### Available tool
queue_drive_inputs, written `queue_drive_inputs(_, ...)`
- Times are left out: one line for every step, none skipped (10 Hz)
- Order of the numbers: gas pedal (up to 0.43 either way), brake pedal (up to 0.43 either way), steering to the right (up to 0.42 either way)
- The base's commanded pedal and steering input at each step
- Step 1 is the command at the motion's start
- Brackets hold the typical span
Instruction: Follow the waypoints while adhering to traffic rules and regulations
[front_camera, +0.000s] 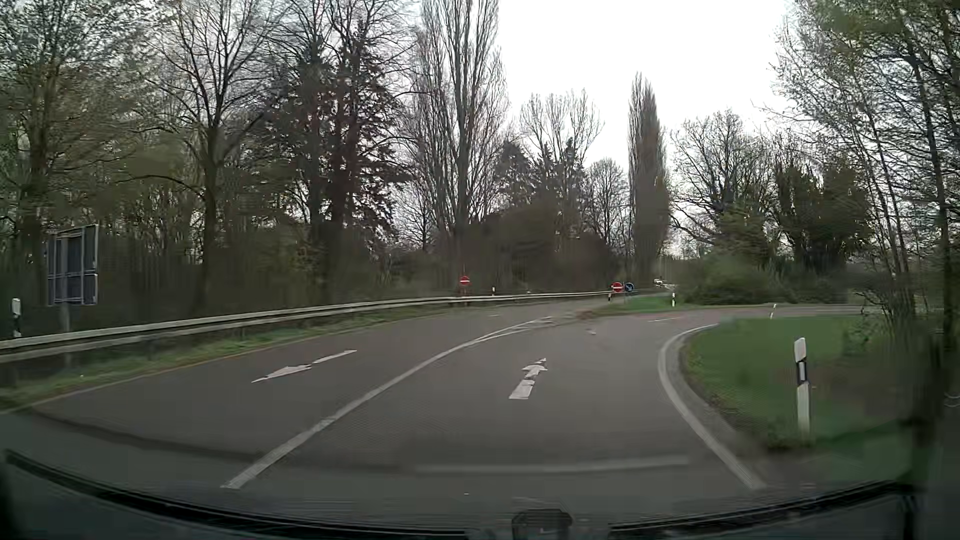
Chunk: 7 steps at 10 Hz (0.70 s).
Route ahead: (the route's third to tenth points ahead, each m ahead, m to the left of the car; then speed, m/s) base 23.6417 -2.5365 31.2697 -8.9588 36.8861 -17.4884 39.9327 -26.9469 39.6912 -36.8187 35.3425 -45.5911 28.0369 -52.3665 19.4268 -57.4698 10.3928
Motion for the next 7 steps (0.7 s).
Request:
queue_drive_inputs(0.000,0.165,0.063)
queue_drive_inputs(0.000,0.171,0.066)
queue_drive_inputs(0.000,0.165,0.071)
queue_drive_inputs(0.000,0.165,0.074)
queue_drive_inputs(0.000,0.165,0.079)
queue_drive_inputs(0.000,0.165,0.083)
queue_drive_inputs(0.000,0.159,0.088)
